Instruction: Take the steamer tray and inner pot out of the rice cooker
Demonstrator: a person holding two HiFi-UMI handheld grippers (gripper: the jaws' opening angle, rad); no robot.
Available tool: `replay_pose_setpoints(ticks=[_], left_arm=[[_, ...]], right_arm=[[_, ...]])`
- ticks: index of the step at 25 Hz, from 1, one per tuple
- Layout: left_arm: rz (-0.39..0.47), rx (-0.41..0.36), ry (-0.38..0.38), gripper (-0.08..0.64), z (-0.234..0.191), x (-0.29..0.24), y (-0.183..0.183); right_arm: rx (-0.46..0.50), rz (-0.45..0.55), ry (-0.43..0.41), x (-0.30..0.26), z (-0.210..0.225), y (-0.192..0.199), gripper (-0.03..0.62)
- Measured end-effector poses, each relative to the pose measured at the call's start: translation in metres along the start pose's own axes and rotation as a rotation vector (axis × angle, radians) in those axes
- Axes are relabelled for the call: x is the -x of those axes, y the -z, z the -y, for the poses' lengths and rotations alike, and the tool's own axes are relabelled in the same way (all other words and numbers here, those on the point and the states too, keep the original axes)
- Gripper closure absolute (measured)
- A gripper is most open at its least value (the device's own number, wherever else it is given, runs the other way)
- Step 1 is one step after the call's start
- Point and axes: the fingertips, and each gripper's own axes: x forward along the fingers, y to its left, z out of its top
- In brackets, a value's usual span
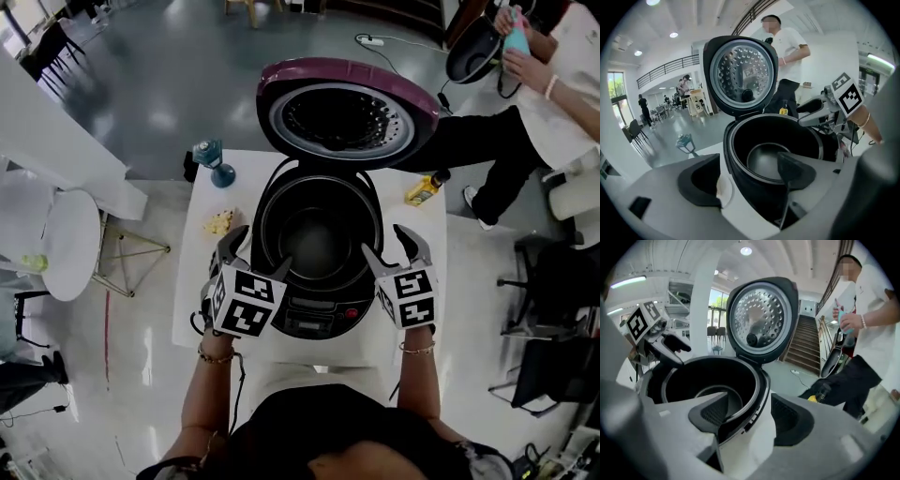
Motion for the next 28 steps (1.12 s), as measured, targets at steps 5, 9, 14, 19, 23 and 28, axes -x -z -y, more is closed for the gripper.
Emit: replay_pose_setpoints(ticks=[5, 9, 14, 19, 23, 28], left_arm=[[-0.086, -0.081, 0.008, 0.198, -0.008, -0.024, -0.005], [-0.157, -0.103, 0.066, 0.198, -0.007, -0.043, -0.004], [-0.220, -0.147, 0.043, 0.198, -0.016, -0.059, 0.000], [-0.288, -0.173, 0.028, 0.198, -0.020, -0.070, 0.011], [-0.294, -0.151, 0.007, 0.222, -0.026, -0.075, 0.010], [-0.273, -0.112, -0.033, 0.303, -0.032, -0.072, 0.007]], right_arm=[[0.143, -0.170, 0.015, -0.015, -0.001, 0.002, 0.325], [0.152, -0.229, 0.020, -0.029, 0.004, 0.002, 0.325], [0.212, -0.275, 0.045, -0.046, 0.005, -0.001, 0.325], [0.274, -0.329, 0.076, -0.057, 0.008, 0.007, 0.325], [0.285, -0.335, 0.066, -0.063, 0.006, 0.008, 0.325], [0.286, -0.281, 0.100, -0.058, 0.006, 0.001, 0.358]])
